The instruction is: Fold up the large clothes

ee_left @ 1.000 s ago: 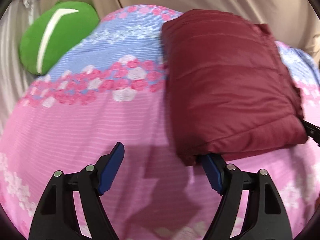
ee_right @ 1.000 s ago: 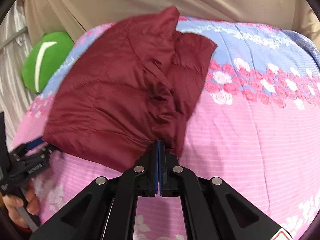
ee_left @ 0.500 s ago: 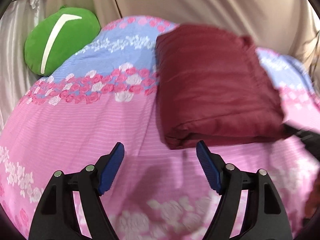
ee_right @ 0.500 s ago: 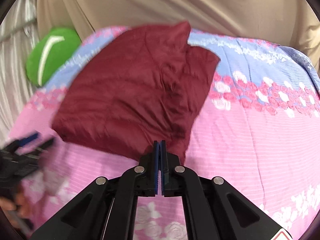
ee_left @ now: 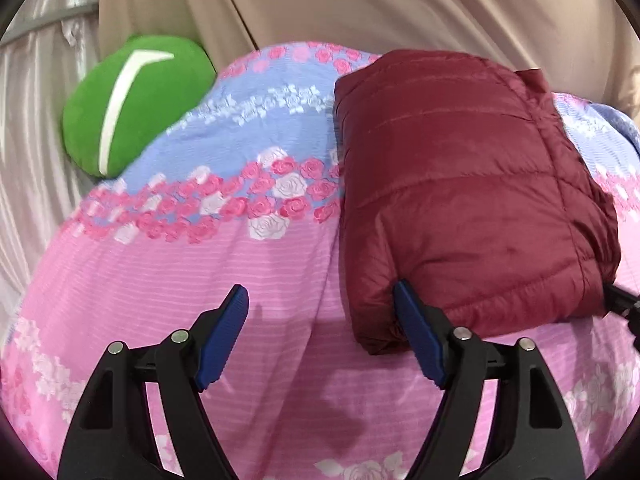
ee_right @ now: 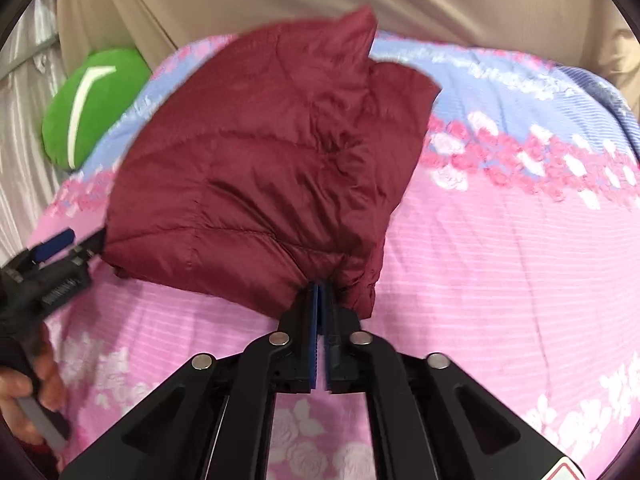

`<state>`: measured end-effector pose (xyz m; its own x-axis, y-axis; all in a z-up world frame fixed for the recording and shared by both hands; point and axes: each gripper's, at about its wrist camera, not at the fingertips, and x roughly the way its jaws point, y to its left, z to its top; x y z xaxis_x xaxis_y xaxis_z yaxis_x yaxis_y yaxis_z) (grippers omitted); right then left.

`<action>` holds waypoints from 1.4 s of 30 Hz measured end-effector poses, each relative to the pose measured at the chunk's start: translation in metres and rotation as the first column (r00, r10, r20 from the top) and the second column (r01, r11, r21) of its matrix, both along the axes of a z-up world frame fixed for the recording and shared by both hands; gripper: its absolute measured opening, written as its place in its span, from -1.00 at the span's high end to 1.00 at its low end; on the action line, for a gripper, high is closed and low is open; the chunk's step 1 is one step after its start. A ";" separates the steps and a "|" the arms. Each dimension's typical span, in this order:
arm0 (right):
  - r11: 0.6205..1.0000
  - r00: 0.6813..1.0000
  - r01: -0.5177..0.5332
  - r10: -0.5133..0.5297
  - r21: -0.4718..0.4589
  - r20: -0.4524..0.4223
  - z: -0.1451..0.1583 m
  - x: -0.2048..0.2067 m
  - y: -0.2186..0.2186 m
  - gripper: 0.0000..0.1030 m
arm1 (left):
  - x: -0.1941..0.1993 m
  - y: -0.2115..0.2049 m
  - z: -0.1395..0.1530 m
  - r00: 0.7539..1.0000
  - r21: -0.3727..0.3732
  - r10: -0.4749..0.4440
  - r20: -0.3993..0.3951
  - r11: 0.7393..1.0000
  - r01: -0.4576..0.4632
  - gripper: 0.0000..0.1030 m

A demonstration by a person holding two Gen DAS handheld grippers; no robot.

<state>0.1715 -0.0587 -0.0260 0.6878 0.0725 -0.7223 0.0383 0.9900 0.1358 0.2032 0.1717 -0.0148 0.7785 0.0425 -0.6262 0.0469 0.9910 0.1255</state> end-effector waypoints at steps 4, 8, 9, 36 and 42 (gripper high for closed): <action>1.000 0.999 0.021 -0.022 0.013 0.034 0.008 -0.028 -0.001 0.65 | -0.022 -0.002 0.004 1.000 -0.048 -0.012 0.012 0.999 0.013 -0.54; 0.999 0.999 0.042 -0.042 0.004 0.016 -0.007 -0.048 -0.002 0.53 | -0.046 -0.013 -0.005 0.999 -0.091 -0.051 0.013 0.994 0.052 -0.70; 0.999 0.999 0.049 -0.049 0.008 0.011 -0.011 -0.052 -0.002 0.47 | -0.051 -0.015 -0.007 0.998 -0.096 -0.058 0.018 0.994 0.059 -0.75; 0.987 0.994 0.094 -0.086 -0.134 0.065 -0.021 -0.096 0.024 -0.45 | -0.090 -0.049 -0.022 0.999 -0.009 -0.030 0.022 0.999 0.031 -0.88; 0.985 0.994 0.096 -0.088 -0.146 0.061 -0.022 -0.095 0.027 -0.46 | -0.092 -0.057 -0.024 0.999 0.015 -0.037 0.020 0.999 0.037 -0.88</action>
